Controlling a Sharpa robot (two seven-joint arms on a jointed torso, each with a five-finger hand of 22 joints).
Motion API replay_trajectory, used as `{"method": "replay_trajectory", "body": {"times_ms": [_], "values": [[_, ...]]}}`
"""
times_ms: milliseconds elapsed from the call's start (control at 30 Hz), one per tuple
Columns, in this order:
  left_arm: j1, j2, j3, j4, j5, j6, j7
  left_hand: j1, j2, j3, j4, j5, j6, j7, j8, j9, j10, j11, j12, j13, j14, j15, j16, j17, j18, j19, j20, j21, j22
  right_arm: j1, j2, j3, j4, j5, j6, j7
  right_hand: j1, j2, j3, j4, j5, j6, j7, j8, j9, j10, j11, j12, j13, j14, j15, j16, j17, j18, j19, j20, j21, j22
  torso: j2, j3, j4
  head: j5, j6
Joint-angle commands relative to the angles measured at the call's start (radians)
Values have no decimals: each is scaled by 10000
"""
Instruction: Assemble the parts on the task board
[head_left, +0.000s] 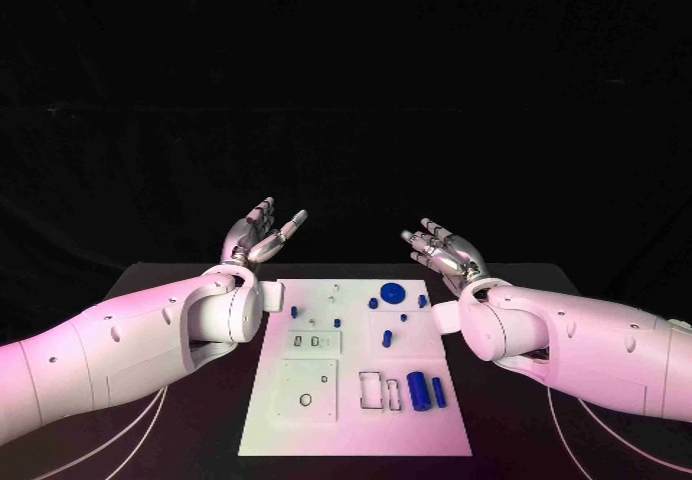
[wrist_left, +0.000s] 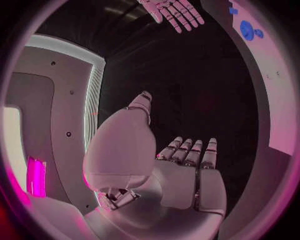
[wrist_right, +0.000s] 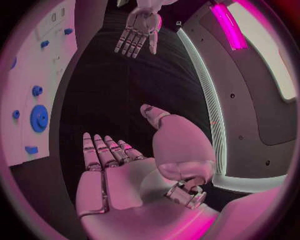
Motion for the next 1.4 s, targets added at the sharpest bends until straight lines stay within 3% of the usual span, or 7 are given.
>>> {"method": "replay_trajectory", "body": {"times_ms": [33,233,333,467,600,767,1400], "values": [[17,29,1,-10,-84,697,276,476,-9,37,130,100,179,879,66,29,125,132,88,35,105,106,59,34,194,33,159,78,24,113,48,-113,-173,-734,1892,-537,1147,-211,371,-706,27,975,1752,340,235,1383,114,297,168,1436,79,389,246,210,905,99,340,185,2,-7,-2,-1,-2],[17,29,1,-10,-84,697,276,917,351,347,93,24,1290,1104,381,253,1382,392,271,164,1556,477,460,330,277,889,166,429,202,221,79,-241,-319,-876,2358,-671,2053,-450,655,-1531,81,3826,1661,1423,912,4941,-159,1076,483,4574,-304,1318,767,585,2652,46,1011,508,2,-7,-2,-1,-2],[117,-515,-1,309,-108,782,443,1137,530,507,61,-21,2356,1205,736,476,2702,557,551,308,3495,615,1149,724,486,2694,155,1141,577,404,-20,-238,-567,-3852,1073,-269,2281,-527,784,-1755,91,5013,1550,1871,1172,6477,-323,1350,532,5810,-488,1671,947,792,4316,37,1611,795,263,-33,-35,-44,-17],[222,-648,-2,424,-226,892,451,1435,657,720,-11,-70,4812,1332,1616,1002,6649,695,1404,600,6397,177,2168,1293,1031,5259,124,2255,1021,532,-35,-236,-718,-4819,904,-370,2395,-660,1041,-1931,68,6650,1378,2409,1473,7494,-562,1330,416,6707,-774,1946,1036,1065,5066,12,1973,891,385,-43,12,-106,-19],[305,-804,-3,590,-474,1109,351,1726,636,928,-62,-81,6521,1115,2286,1358,8026,289,1738,642,7940,-309,2899,1692,1381,6392,25,2833,1201,664,-27,-232,-901,-6062,964,-650,2401,-851,1327,-2049,51,7224,1200,2519,1504,8296,-780,1153,392,7638,-1064,2224,1139,1147,5845,-181,2419,1037,477,-35,22,-123,-5],[413,-1039,-3,879,-751,1318,195,1943,465,1237,18,-87,7325,758,2642,1508,9249,-109,1876,654,9450,-840,3667,2234,1378,7603,-437,3495,1426,817,-13,-226,-1037,-7574,1026,-1072,2365,-1049,1392,-2116,82,7791,973,2686,1600,9123,-1030,1060,409,8471,-1364,2483,1317,1146,6424,-469,2828,1204,633,-53,10,-109,43],[748,-2203,4,2747,-599,2042,-132,1838,-157,1966,30,-118,7605,703,2573,1571,10058,-247,1215,497,9789,-1006,3870,2891,1372,8158,-748,3878,1511,1621,145,-185,-701,-14895,2371,-4255,1960,-1737,677,-1774,260,8612,292,2674,2237,10899,-1891,533,961,12970,-2663,7014,5327,917,9939,-1915,7859,4875,1446,-231,173,-369,282]]}}
